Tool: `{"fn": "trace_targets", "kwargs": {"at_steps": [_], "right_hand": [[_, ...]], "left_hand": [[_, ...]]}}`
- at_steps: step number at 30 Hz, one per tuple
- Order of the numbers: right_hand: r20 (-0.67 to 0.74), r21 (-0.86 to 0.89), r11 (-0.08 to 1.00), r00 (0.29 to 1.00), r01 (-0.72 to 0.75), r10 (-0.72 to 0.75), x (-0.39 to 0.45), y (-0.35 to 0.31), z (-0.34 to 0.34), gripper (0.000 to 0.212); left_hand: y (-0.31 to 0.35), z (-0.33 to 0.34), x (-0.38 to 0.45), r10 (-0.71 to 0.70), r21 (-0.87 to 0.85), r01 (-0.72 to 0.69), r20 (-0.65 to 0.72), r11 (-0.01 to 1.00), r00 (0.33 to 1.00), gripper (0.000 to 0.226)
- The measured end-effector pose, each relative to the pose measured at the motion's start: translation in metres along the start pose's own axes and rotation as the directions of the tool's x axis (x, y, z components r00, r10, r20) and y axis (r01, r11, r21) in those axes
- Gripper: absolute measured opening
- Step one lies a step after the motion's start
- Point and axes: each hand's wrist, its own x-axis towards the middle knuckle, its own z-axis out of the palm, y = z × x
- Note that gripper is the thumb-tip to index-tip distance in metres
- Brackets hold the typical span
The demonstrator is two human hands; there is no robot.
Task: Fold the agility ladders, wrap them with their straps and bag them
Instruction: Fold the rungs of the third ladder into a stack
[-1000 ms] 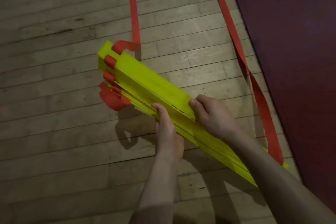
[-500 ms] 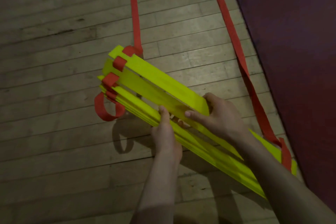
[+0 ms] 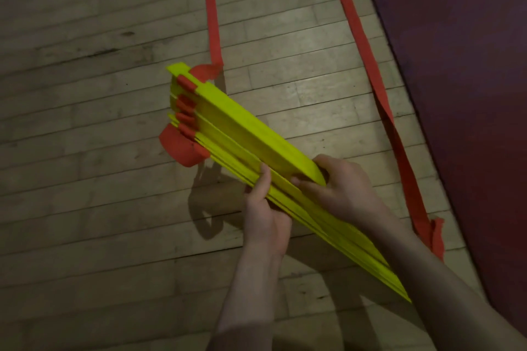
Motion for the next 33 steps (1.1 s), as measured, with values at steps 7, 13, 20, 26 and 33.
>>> {"fn": "trace_targets", "kwargs": {"at_steps": [7, 13, 20, 26, 33], "right_hand": [[0.321, 0.162, 0.987, 0.946, 0.001, -0.053, -0.007, -0.007, 0.002, 0.056], [0.407, 0.271, 0.952, 0.913, -0.140, 0.018, -0.006, -0.006, 0.005, 0.074], [0.545, 0.346, 0.907, 0.838, -0.238, 0.012, -0.013, -0.009, 0.018, 0.100], [0.461, 0.173, 0.984, 0.886, -0.032, -0.053, -0.010, 0.002, 0.016, 0.048], [0.293, 0.126, 0.991, 0.953, 0.046, -0.082, -0.015, -0.007, 0.021, 0.031]], "left_hand": [[-0.001, 0.006, 0.004, 0.094, 0.068, -0.090, -0.063, 0.994, 0.994, 0.036], [0.001, 0.007, 0.001, 0.119, 0.040, -0.122, 0.062, 0.992, 0.991, 0.032], [0.000, 0.017, 0.005, 0.243, 0.226, -0.209, -0.133, 0.951, 0.961, 0.018], [0.011, 0.010, 0.007, 0.164, 0.160, -0.164, 0.014, 0.973, 0.986, 0.020], [0.017, 0.018, 0.009, 0.252, 0.290, -0.232, -0.035, 0.929, 0.967, 0.022]]}}
